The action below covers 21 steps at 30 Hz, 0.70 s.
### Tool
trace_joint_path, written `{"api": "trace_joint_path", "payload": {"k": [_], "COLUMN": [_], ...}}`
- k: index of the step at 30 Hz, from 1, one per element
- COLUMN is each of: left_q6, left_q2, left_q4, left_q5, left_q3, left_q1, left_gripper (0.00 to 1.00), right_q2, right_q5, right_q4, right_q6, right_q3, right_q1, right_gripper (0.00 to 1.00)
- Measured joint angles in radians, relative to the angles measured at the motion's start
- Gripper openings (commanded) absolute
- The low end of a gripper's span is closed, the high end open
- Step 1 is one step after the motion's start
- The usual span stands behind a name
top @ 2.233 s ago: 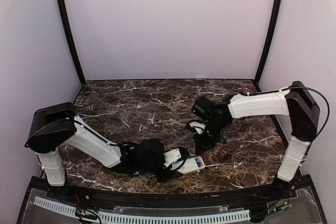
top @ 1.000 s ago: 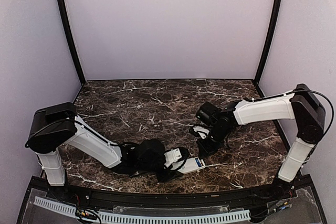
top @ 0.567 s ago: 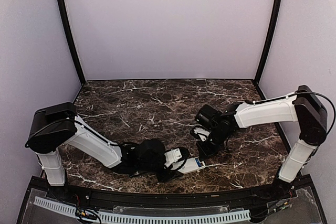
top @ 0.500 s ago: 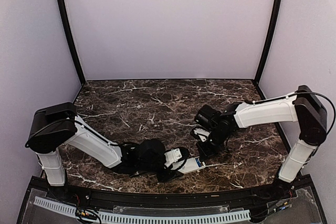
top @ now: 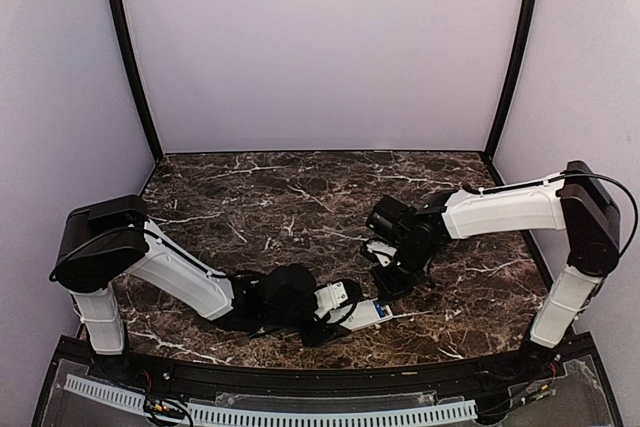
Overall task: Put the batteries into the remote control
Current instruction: Load the battery into the battery compartment, then pick up the battery cover at the center of the board.
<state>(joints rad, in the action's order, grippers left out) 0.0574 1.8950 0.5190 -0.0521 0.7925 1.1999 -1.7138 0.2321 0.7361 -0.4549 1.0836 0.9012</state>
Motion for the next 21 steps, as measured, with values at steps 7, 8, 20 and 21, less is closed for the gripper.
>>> {"api": "trace_joint_path", "payload": {"k": [7,8,20,21], "left_q6": [0.001,0.001,0.013,0.016], "left_q2": [0.001,0.001,-0.055,-0.072], "left_q4": [-0.005,-0.005,-0.078,-0.092], "left_q5": [0.0,0.0,0.045,0.05], "left_q3": [0.004,0.004,0.003,0.003], "left_q1": [0.0,0.0,-0.007,-0.008], "left_gripper": [0.4,0.42,0.99,0.99], "right_q2": [-0.026,-0.026,0.008,0.018], "right_q5": [0.023,0.022,-0.01,-0.016], "right_q4": [-0.031,-0.031,0.073,0.081], "right_q6": [-0.011,-0.011,0.0,0.003], "right_q3": [-0.025,-0.025,0.106,0.127], "right_q1": [-0.005,-0.005,-0.012,-0.015], "right_gripper": [0.0,0.0,0.04,0.06]}}
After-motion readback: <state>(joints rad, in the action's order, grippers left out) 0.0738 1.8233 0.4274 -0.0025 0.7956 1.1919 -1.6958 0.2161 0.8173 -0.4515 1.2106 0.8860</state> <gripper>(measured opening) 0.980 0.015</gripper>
